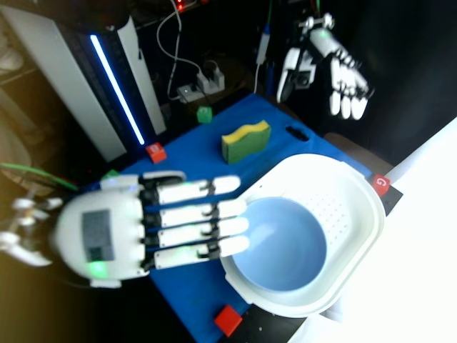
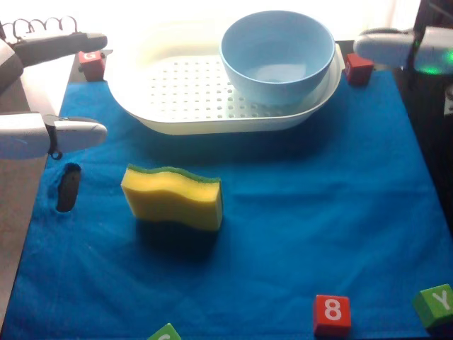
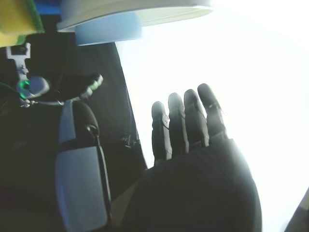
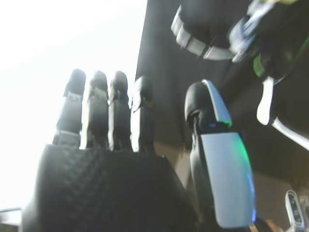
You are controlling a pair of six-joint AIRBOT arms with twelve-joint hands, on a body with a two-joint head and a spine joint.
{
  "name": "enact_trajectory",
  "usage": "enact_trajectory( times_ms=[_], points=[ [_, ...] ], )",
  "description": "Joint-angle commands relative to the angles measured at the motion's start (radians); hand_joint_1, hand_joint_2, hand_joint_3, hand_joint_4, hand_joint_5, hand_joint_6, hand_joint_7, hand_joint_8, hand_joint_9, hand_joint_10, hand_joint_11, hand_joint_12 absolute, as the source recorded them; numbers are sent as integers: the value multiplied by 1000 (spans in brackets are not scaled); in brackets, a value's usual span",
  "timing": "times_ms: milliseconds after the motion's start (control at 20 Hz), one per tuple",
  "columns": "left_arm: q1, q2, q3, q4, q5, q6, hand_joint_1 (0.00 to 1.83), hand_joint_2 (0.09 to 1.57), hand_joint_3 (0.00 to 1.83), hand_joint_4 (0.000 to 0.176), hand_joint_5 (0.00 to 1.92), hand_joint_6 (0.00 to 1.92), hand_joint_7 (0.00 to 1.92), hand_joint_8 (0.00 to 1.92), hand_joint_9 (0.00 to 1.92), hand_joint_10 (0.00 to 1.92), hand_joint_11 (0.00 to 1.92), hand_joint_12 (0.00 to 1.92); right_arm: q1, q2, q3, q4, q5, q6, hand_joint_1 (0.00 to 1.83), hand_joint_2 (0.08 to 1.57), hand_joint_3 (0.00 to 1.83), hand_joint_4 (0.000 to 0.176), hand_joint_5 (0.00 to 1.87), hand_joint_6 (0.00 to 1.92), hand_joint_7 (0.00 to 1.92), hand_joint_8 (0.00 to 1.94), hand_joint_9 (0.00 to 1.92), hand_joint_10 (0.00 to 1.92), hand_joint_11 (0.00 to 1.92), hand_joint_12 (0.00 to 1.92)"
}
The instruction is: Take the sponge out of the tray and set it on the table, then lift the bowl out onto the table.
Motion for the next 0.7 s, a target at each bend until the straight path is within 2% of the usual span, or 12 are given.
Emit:
enact_trajectory(
  times_ms=[0,50,100,200,250,300,350,400,450,500,550,650],
  points=[
    [-6,-3,5,-14,-120,-9,828,966,4,39,370,0,264,1,156,1,0,222,23,-16,5,26,52,7,788,1202,1,88,385,0,327,0,243,0,1,437],
    [-5,-5,5,-14,-118,-9,840,959,0,36,358,2,258,1,168,3,0,325,38,-26,15,8,30,7,780,1180,1,108,379,0,310,1,245,0,0,540],
    [-4,-7,5,-14,-115,-9,827,950,0,51,352,1,249,2,179,5,0,423,54,-46,34,-15,14,9,787,1161,0,113,373,0,278,1,297,8,0,657],
    [-4,-11,6,-12,-112,-11,796,949,0,70,359,4,270,6,194,6,0,521,100,-74,67,-105,-56,38,768,1137,0,131,367,4,285,6,226,1,0,482],
    [-4,-11,6,-10,-114,-13,792,957,2,79,371,8,284,10,194,4,0,535,127,-86,81,-156,-98,46,785,1136,0,114,355,1,302,2,262,4,0,601],
    [-4,-12,6,-7,-114,-14,784,966,4,82,370,5,287,7,188,1,0,516,145,-106,104,-206,-136,64,766,1137,0,106,331,0,289,0,268,3,0,632],
    [-4,-14,7,-6,-114,-15,775,966,4,95,367,2,284,4,182,0,0,511,149,-121,124,-232,-151,84,704,1111,0,136,313,1,245,2,190,4,0,470],
    [-4,-16,8,-3,-115,-18,780,979,9,93,355,0,276,0,176,0,0,509,155,-137,146,-264,-163,108,748,1082,0,127,357,3,282,3,229,9,0,585],
    [-4,-19,11,0,-119,-29,791,987,11,82,353,0,276,0,176,0,0,509,163,-153,165,-299,-173,136,726,1077,0,135,359,1,284,1,230,7,0,606],
    [-4,-21,14,4,-123,-40,802,983,6,90,356,1,278,1,178,1,0,478,168,-165,178,-327,-185,152,705,1076,0,152,338,0,256,0,202,1,0,565],
    [-4,-21,14,8,-124,-44,803,974,1,92,362,2,286,3,181,1,0,457,172,-175,184,-354,-205,156,686,1075,0,166,314,0,218,0,131,0,0,400],
    [-4,-21,15,12,-124,-45,775,973,1,81,359,0,282,0,184,2,0,462,176,-188,189,-397,-238,156,709,1069,0,160,324,1,207,2,80,3,0,240]
  ],
)
